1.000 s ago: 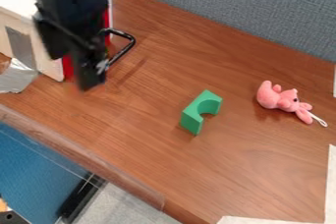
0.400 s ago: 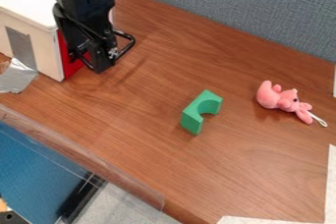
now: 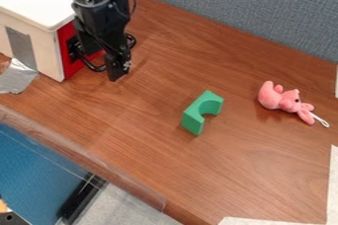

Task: Open the white drawer

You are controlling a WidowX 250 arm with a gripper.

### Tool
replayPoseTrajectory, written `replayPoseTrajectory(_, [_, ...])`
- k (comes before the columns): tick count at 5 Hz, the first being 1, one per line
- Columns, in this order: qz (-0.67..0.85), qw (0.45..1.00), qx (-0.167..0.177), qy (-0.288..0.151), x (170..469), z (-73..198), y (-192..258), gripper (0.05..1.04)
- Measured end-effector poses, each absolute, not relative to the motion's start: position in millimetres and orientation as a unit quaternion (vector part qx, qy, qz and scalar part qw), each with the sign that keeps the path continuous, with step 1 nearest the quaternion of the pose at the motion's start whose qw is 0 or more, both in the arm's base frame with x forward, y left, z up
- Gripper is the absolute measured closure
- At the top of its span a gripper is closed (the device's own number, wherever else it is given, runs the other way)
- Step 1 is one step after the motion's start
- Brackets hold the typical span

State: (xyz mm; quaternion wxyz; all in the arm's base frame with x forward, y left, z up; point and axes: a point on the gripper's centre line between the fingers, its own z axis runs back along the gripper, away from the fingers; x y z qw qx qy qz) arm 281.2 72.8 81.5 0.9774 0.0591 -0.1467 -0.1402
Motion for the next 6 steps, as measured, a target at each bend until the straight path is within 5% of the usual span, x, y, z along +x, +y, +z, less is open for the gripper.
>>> replayPoseTrajectory(5, [-0.088,0.98,0.112,-0.137,342.2,36.3,97.0,0.112])
replayPoseTrajectory(6, [-0.067,0.983,0.11,-0.134,347.1,33.1,102.9,0.393])
